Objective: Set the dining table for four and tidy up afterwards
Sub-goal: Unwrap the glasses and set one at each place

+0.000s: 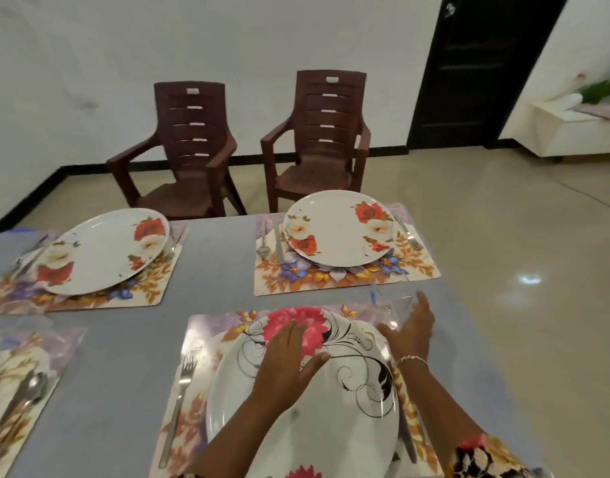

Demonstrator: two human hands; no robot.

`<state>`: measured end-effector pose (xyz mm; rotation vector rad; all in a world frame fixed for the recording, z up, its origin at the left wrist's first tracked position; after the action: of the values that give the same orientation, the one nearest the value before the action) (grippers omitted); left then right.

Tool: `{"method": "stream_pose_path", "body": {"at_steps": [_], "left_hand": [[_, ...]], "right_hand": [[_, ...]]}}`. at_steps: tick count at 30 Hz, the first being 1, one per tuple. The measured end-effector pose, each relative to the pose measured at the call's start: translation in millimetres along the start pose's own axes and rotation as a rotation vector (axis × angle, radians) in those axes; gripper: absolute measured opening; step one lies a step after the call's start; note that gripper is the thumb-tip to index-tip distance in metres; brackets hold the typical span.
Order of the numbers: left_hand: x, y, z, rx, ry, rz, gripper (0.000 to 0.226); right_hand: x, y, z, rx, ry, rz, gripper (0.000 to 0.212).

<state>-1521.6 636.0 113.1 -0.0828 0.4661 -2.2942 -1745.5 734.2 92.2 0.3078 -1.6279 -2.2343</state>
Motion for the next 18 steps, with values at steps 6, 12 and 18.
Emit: {"method": "stream_pose_path", "body": {"at_steps": [6, 12, 18], "left_hand": [[-49, 54, 17, -0.047, -0.073, 0.142, 0.115], [-127, 146, 53, -0.067, -0.170, 0.315, 0.112], [-243, 280, 91, -0.081, -0.277, 0.520, 0.112]], "right_hand": [[-80, 57, -9, 0.024, -0.137, 0.470, 0.066], [-184, 105, -121, 0.073, 0.263, 0.600, 0.057], [-316, 139, -242, 0.109, 0.556, 0.562, 0.047]]}}
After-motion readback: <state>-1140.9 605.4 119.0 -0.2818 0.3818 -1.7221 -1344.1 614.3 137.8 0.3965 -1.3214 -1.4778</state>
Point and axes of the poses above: each hand's wrist, its own x-axis towards the middle knuckle, its own z-axis out of the back of the hand, y = z × x, the point moved 7 cm from there along x, towards the middle knuckle, and after that the axes turned 13 degrees about x, right-handed, at the moved point
